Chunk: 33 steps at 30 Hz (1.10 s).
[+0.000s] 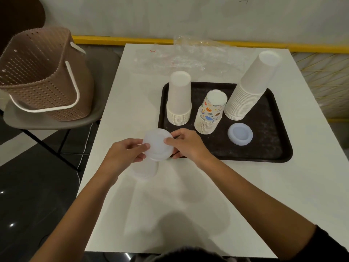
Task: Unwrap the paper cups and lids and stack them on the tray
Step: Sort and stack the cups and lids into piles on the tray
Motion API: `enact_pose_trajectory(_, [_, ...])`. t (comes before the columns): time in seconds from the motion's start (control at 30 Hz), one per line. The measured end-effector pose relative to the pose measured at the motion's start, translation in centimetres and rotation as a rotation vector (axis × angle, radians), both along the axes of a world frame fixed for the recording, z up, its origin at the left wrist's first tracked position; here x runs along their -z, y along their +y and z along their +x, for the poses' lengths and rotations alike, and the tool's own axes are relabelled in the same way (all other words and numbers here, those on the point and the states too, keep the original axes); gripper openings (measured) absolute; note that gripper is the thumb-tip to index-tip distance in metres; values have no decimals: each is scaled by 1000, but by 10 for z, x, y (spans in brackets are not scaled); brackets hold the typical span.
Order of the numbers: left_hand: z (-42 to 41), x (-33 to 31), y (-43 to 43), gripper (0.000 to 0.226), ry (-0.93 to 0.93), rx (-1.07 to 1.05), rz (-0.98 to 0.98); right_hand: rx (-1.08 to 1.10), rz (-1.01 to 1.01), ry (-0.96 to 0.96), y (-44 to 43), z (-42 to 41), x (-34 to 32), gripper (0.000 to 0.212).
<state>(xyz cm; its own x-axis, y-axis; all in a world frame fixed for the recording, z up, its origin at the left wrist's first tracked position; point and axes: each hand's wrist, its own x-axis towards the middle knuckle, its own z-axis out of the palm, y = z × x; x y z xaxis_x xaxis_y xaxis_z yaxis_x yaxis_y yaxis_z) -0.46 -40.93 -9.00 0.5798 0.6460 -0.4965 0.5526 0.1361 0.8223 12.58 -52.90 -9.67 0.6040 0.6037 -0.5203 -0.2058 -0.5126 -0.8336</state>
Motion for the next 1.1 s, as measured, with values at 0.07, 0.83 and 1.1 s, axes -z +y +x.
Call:
enact_pose_trajectory(0.07, [17, -1, -13, 15, 7, 46, 6, 42, -13, 10, -18, 11, 0, 30])
enact_pose_trajectory(0.83, [189, 42, -160, 38, -9, 259, 133, 241, -153, -176, -160, 155, 38, 40])
enact_pose_trajectory(1.1, [201, 54, -168, 38, 60, 234, 182, 158, -271, -296, -146, 175, 54, 36])
